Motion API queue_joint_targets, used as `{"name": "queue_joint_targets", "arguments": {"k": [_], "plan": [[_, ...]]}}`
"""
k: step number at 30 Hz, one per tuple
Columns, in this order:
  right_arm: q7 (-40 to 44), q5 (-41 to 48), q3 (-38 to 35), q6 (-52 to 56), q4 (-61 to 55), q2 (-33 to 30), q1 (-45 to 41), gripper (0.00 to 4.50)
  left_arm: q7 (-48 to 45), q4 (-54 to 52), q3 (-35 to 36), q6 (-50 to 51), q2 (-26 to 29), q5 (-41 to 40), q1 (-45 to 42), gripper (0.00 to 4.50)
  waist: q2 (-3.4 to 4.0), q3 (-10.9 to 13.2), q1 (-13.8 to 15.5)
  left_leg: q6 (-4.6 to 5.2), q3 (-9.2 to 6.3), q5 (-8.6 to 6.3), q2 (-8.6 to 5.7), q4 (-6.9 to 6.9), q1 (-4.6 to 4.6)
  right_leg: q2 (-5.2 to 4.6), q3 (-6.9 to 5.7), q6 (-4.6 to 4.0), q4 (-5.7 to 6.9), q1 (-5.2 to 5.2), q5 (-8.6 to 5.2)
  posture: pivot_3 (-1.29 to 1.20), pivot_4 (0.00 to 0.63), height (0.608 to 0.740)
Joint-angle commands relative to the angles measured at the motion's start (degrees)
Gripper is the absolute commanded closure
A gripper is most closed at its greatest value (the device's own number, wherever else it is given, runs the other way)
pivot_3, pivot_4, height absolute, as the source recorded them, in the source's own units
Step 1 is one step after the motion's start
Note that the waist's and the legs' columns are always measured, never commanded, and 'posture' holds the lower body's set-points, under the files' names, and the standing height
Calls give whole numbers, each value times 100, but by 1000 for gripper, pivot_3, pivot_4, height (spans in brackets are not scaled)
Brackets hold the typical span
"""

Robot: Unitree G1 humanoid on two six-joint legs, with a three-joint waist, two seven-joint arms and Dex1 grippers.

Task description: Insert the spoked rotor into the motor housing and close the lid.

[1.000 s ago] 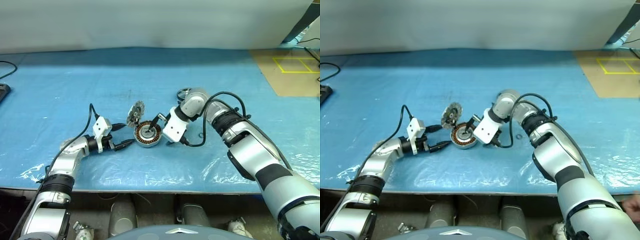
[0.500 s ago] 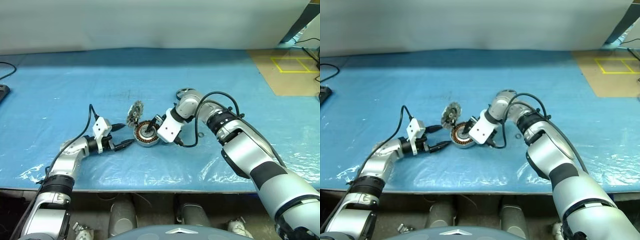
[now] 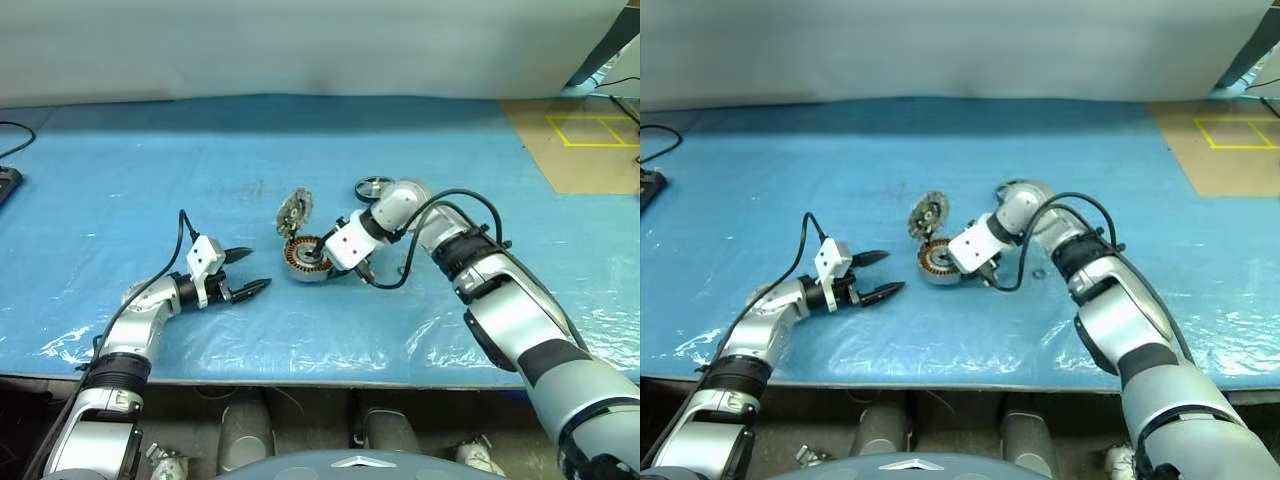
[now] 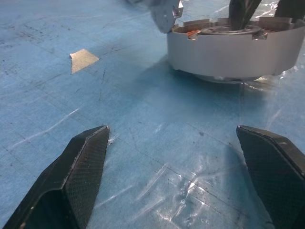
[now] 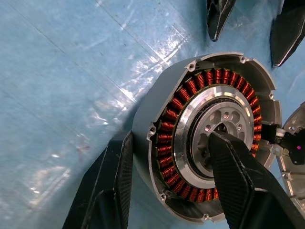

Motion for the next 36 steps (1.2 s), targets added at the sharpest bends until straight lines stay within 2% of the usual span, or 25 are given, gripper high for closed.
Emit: {"name": "queue_joint_targets", "arguments": {"k": [1,4,12,20,24,27,32,36], "plan": [[333,159,-55,1581,-1531,-279,532,2493,27,12,-32,38,8,52,90,0,0,0,2,0,0,0,0,-2,2,0,1,0,-1,0,0,0,150,740],[140,280,-145,2961,-2587,-224,903,2493,37,-25,-21,49,32,56,128,0,0,0,1,-1,0,0,-1,-10,6,0,1,1,-4,0,0,0,150,740],[-408,546,-301,5835,-3284,330,916,2493,93,-630,31,304,206,-15,509,0,0,0,-20,-13,2,6,-2,-27,15,2,11,2,-17,-1,-1,0,150,740],[-852,734,-131,6561,-3282,538,864,2493,197,-1130,102,622,388,-109,766,0,0,0,-22,-30,9,14,-8,-77,14,6,5,6,-79,2,2,0,150,740],[-970,841,-79,6637,-3336,522,818,1073,240,-1185,95,691,413,-134,761,0,1,0,-22,-33,8,14,-6,-84,17,7,1,13,-77,2,6,0,150,740],[-860,1313,-271,7390,-3651,551,684,29,251,-1155,89,696,408,-126,726,0,1,0,-16,-33,8,13,-8,-84,16,6,2,13,-78,2,6,0,150,740],[-821,2330,-849,8805,-3918,529,251,7,237,-1024,58,689,398,-114,580,0,1,0,-5,-33,8,14,-8,-81,17,6,3,14,-74,2,7,0,150,740],[-942,2961,-1246,9430,-4110,341,70,7,179,-909,34,660,405,-113,457,0,0,0,13,-34,7,14,-9,-77,18,5,2,10,-73,7,5,0,150,740]]}}
